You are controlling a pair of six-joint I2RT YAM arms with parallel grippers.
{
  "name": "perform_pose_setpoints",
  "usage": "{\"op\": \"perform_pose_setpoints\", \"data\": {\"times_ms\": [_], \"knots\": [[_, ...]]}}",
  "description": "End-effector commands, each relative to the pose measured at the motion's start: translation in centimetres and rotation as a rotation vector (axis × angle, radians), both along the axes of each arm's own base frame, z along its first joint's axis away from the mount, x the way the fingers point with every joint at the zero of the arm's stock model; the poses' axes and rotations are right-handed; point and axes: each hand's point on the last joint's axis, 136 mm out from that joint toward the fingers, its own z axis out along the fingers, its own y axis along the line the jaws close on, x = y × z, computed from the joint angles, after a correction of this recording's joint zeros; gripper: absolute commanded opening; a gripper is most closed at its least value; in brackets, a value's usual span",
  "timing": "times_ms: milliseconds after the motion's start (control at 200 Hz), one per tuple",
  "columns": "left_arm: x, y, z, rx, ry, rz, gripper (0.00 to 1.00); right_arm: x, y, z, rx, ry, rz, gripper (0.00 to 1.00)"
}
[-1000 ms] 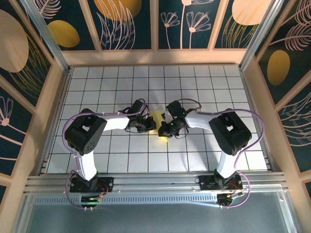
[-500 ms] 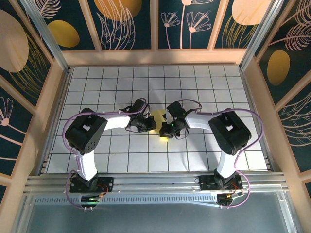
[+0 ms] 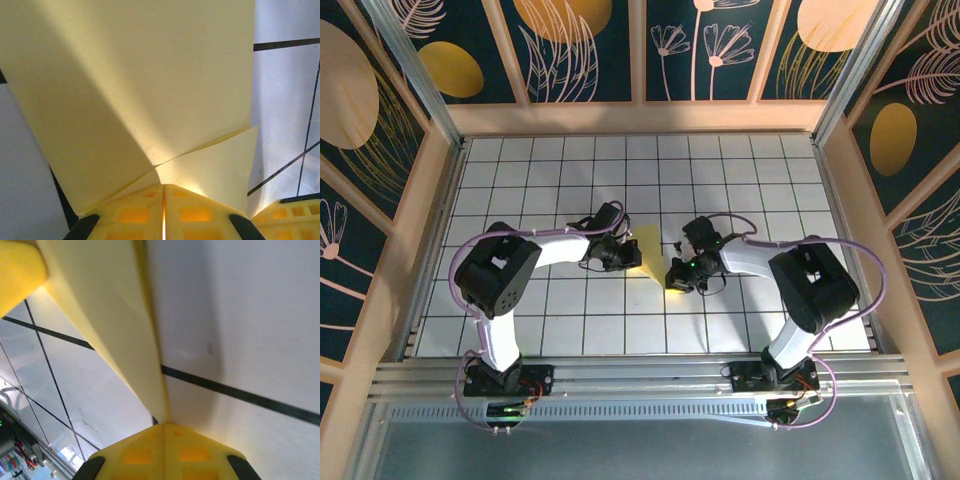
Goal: Fold a paper plane with a square sheet of paper (fold left side to right side)
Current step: Third fold the triangle at the center of the table, then fourth fold the wing at the center of the table.
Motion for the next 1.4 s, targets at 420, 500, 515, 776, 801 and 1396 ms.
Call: {"op": "perform_pose_setpoints", "data": {"times_ms": [420, 500, 515, 776, 801, 1396], "knots": [[2.6, -0.9, 4.4, -0.093, -0.073, 0.052, 0.26, 4.3, -1.7, 5.6, 0.026, -0.252, 0.005, 0.26], [3.6, -0.3, 5.8, -0.114, -0.104, 0.090, 0.30, 5.3, -1.1, 6.0, 0.053, -0.318, 0.020, 0.34], [3.8, -0.1, 6.0, -0.116, -0.111, 0.099, 0.31, 5.6, -1.0, 6.1, 0.062, -0.334, 0.022, 0.35], [4.1, 5.0, 7.6, -0.138, -0.169, 0.283, 0.41, 7.3, 2.0, 6.0, 0.179, -0.434, 0.101, 0.48], [3.9, 5.3, 7.6, -0.142, -0.168, 0.294, 0.41, 7.3, 2.3, 5.9, 0.186, -0.438, 0.109, 0.49], [2.7, 5.4, 5.1, -0.300, -0.050, 0.375, 0.50, 7.7, 4.4, 4.1, 0.231, -0.401, 0.145, 0.28]]}}
